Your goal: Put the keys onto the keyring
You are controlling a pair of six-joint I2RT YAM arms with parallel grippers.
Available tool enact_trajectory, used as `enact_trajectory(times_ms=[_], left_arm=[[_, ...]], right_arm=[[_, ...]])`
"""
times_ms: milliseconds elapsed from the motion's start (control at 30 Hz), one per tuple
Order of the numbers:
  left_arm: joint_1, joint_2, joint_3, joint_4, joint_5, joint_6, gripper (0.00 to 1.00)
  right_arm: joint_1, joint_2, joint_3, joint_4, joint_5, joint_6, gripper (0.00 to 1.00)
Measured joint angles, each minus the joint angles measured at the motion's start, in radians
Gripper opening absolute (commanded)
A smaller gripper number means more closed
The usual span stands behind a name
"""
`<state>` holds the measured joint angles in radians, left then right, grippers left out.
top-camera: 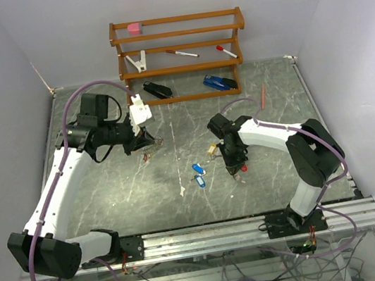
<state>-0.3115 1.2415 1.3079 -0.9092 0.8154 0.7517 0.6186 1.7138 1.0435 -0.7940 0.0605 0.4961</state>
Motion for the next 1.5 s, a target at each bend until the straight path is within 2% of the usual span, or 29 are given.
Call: enact_trajectory(times_ms=[567, 833, 1133, 1200, 1300, 1500], left_arm=[[0.0, 0.0, 0.0, 0.001, 0.0, -0.001, 0.07], [0.0, 0.0, 0.0, 0.002, 0.0, -0.001, 0.07], [0.0, 0.0, 0.0, 0.002, 0.0, -0.011, 0.07], [0.0, 0.002, 0.007, 0.002, 0.0, -0.02, 0.07], [0.0, 0.008, 0.038, 0.012, -0.001, -0.046, 0.07], [-0.003, 0.012, 0.095, 0.044, 0.01, -0.048, 0.07]], right_arm=[[0.001, 0.0, -0.008, 0.0, -0.002, 0.0, 0.13], [0.005, 0.0, -0.008, 0.001, -0.002, 0.0, 0.01], [0.005, -0.014, -0.003, -0.002, -0.002, -0.004, 0.0], [0.002, -0.04, 0.026, -0.02, -0.002, -0.006, 0.0], [-0.009, -0.122, 0.154, -0.029, -0.006, -0.007, 0.0], [-0.021, -0.271, 0.401, 0.065, -0.068, -0.002, 0.0]])
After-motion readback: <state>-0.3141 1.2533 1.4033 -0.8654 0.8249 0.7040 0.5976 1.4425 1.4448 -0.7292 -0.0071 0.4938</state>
